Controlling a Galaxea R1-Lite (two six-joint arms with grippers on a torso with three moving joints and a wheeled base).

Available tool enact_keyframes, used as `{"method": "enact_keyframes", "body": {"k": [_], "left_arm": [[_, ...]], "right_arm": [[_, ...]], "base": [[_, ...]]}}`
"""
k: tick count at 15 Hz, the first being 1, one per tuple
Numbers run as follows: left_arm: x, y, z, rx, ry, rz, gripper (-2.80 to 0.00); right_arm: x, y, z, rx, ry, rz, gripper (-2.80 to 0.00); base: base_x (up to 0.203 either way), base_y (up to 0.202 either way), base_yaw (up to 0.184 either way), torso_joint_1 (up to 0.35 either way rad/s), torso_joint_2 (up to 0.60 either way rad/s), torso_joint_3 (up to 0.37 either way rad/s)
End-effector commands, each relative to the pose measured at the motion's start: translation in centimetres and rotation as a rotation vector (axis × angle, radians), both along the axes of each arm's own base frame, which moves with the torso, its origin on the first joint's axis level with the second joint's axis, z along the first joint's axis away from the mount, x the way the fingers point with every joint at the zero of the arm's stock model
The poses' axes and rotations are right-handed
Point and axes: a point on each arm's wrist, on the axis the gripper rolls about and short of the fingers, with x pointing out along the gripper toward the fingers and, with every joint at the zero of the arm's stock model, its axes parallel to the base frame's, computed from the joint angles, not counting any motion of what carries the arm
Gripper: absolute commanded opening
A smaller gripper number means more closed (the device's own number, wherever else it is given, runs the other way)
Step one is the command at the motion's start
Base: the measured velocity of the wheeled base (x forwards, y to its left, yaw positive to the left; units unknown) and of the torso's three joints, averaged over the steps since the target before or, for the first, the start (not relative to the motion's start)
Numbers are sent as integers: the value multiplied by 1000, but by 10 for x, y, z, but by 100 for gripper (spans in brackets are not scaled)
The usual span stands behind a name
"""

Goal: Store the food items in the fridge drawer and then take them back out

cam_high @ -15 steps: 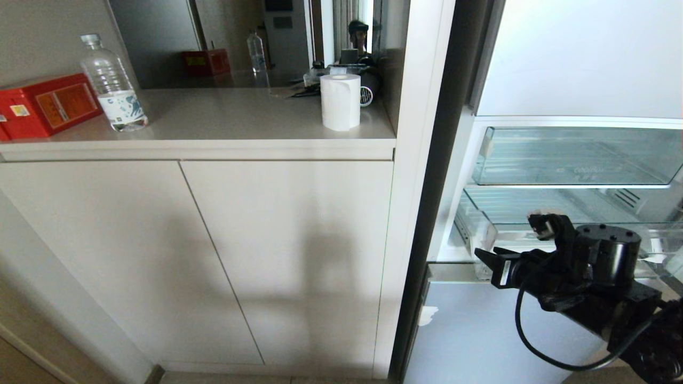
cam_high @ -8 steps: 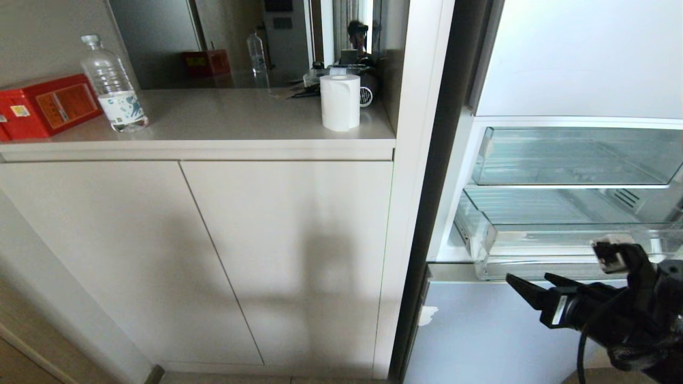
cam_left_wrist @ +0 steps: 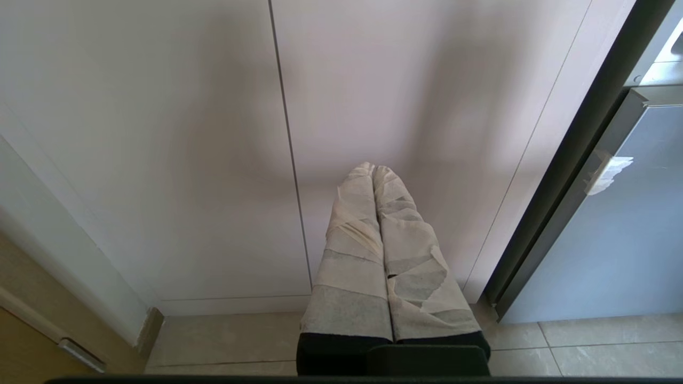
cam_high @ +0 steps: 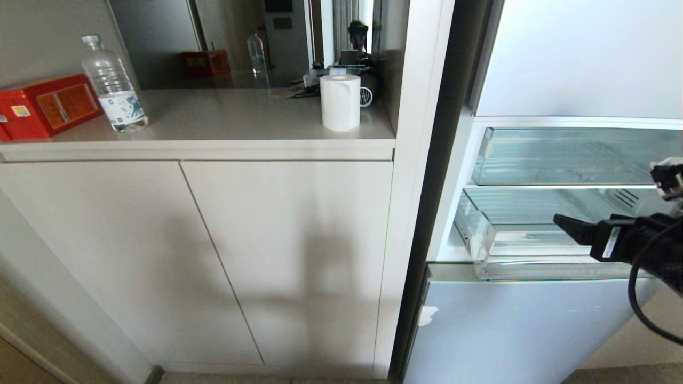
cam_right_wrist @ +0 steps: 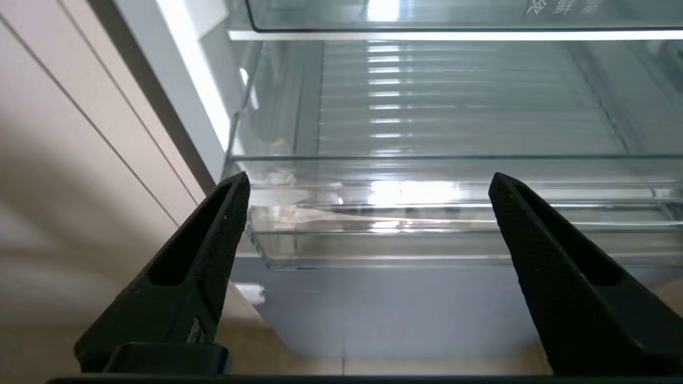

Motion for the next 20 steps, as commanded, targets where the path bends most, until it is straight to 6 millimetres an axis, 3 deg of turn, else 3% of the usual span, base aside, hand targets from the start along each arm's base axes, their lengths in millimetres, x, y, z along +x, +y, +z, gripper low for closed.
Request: {"method": "enact_keyframes", "body": {"k": [1,5,10,13,20], "left_arm": [[0,0,0,0,0,1,-280],[0,0,0,0,0,1,-280],[0,0,0,0,0,1,-280],[0,0,0,0,0,1,-280],[0,0,0,0,1,1,-280]], "right_arm": [[25,-4,0,-3,149,-6,0],[87,-8,-15,-21,242,-10,0],[126,-15,-30,-22,285,-31,0],[125,-17,-37,-9,352,-45,0],[84,-22,-8,41,522,-101,0]], "base": [[0,0,0,0,0,0],[0,0,0,0,0,0],[0,0,0,0,0,0],[0,0,0,0,0,0],[0,0,0,0,0,0]]}}
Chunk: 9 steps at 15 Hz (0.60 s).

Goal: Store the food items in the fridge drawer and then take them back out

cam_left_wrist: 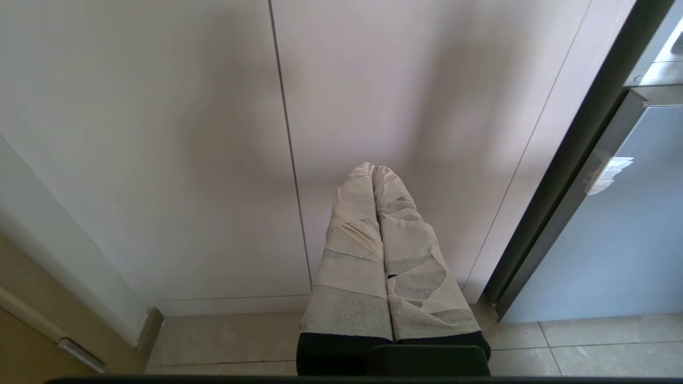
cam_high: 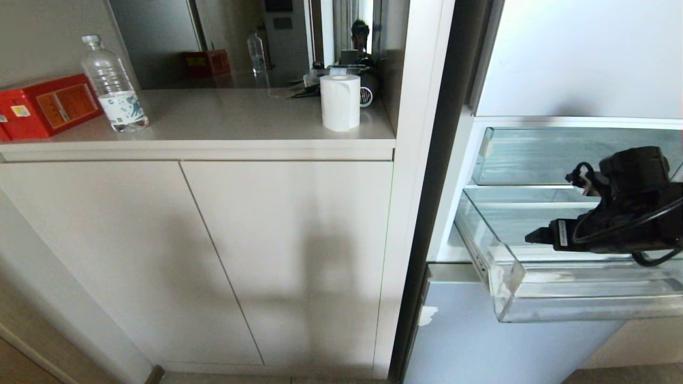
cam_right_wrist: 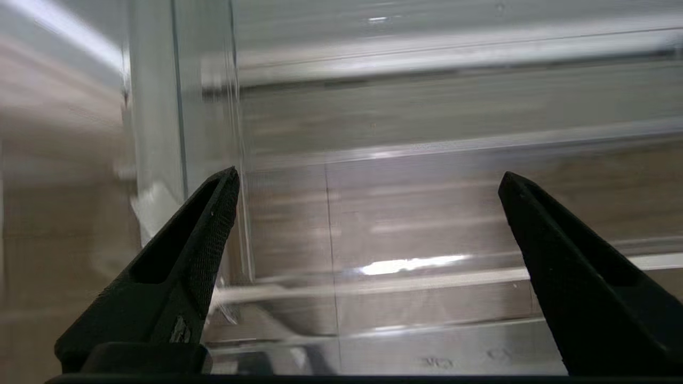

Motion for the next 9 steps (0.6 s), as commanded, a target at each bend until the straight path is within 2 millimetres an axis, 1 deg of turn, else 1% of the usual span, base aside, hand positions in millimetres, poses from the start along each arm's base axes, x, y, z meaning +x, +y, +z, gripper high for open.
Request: {"method": "enact_keyframes", "body": {"k": [1,3,4,6,9], "left_arm": [[0,0,0,0,1,0,-280],[0,0,0,0,0,0,-280],[0,0,0,0,1,0,-280],[0,0,0,0,0,0,-280],[0,0,0,0,1,0,-280]], "right_arm": [[-21,-3,17,5,0,-17,0],[-37,-3,26,20,26,-36,0],[-37,-4,28,22,23,-40,0],[-39,-4,24,24,35,-43,0],[-51,-7,18,26,61,-55,0]], "base": [[0,0,0,0,0,0],[0,0,0,0,0,0],[0,0,0,0,0,0],[0,0,0,0,0,0],[0,0,0,0,0,0]]}}
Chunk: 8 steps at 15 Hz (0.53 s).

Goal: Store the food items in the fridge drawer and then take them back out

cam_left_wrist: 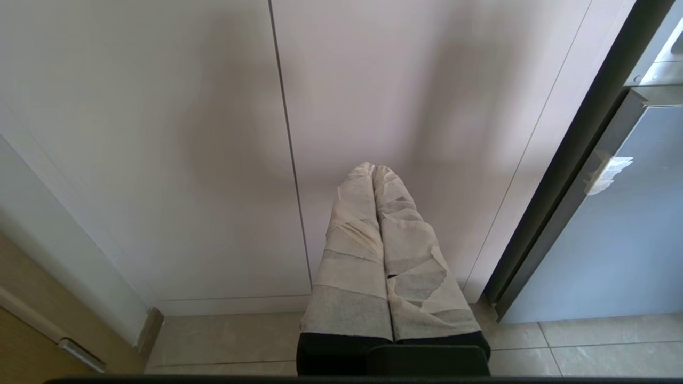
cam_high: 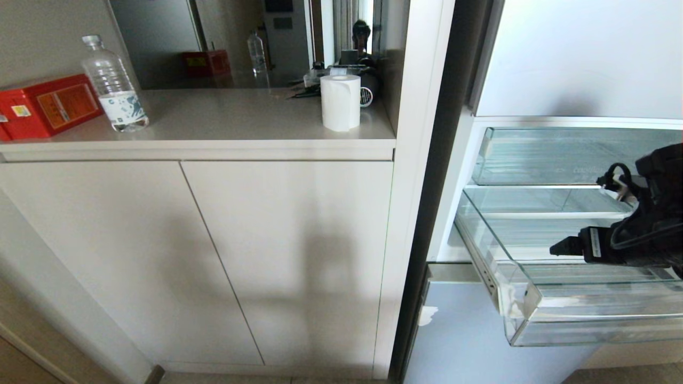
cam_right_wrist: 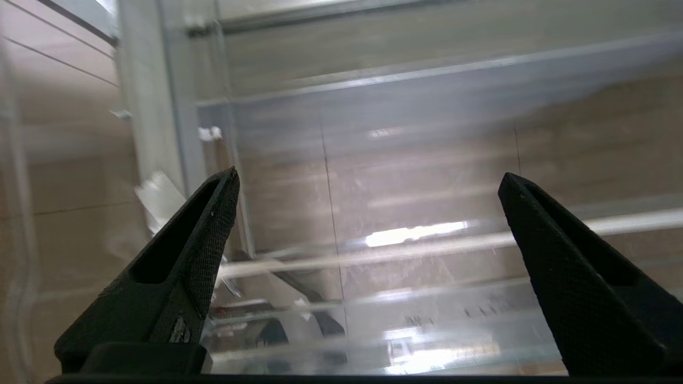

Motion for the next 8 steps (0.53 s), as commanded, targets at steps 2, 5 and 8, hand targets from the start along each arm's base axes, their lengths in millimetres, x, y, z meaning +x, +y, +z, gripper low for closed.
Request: {"method": "enact_keyframes", "body": {"k": [2,5,8], "left_arm": [[0,0,0,0,0,0,-280],[0,0,0,0,2,0,-280],[0,0,0,0,1,0,-280]], "right_arm": [[-15,0,-1,0,5,-5,0],[-28,-3,-3,-3,11,-15,0],[-37,-3,-6,-1,21,-20,0]], "base": [[0,0,0,0,0,0],[0,0,0,0,0,0],[0,0,0,0,0,0]]}}
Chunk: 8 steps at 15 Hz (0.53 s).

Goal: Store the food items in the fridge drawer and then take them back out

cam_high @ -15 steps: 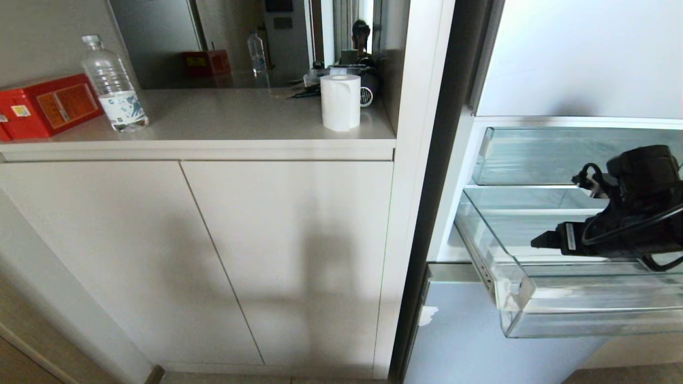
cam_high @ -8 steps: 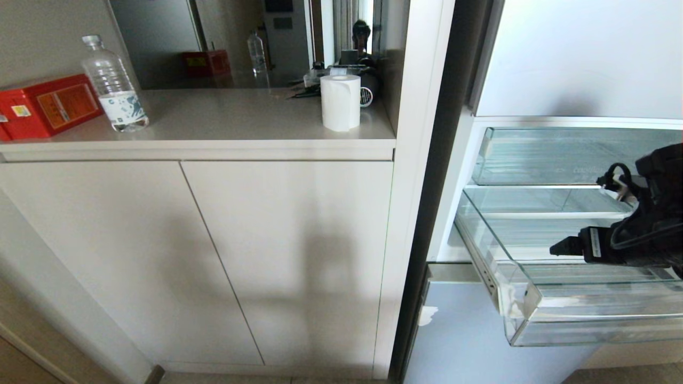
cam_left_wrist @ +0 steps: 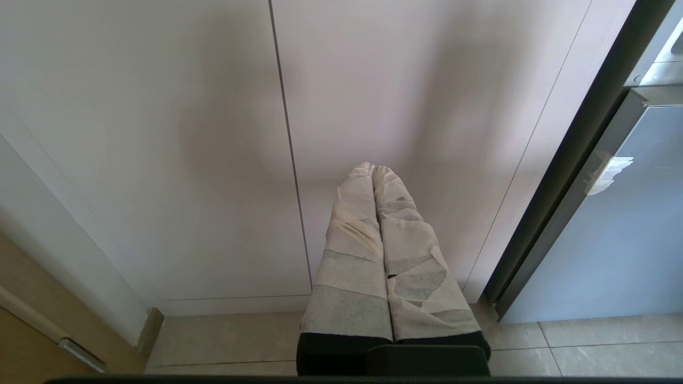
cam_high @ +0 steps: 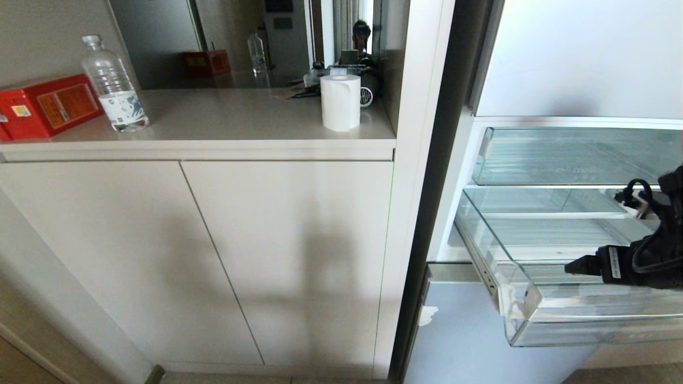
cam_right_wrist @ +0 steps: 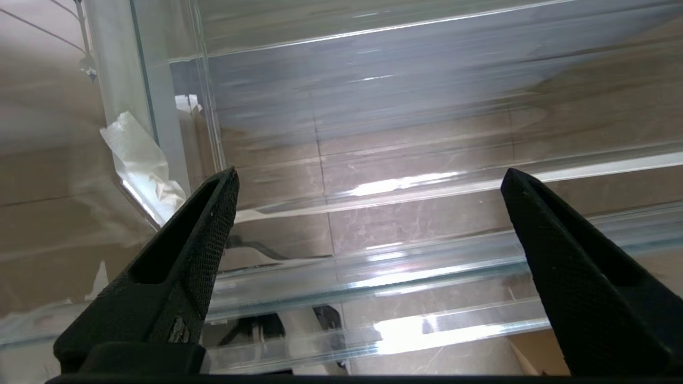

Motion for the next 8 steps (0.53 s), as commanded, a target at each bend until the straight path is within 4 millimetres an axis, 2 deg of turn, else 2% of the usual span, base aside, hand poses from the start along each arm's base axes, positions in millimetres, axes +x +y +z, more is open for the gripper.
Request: {"method": "enact_keyframes", "body": {"k": [1,4,8], "left_arm": [[0,0,0,0,1,1,-280],[0,0,0,0,2,1,-280],[0,0,0,0,0,1,-280]], "right_arm": [[-12,1,1,0,-4,-3,0],[-23,2,4,3,-26,3,0],[-4,3,20,-8,-230,20,0]], "base": [[0,0,0,0,0,0],[0,0,0,0,0,0],[0,0,0,0,0,0]]}}
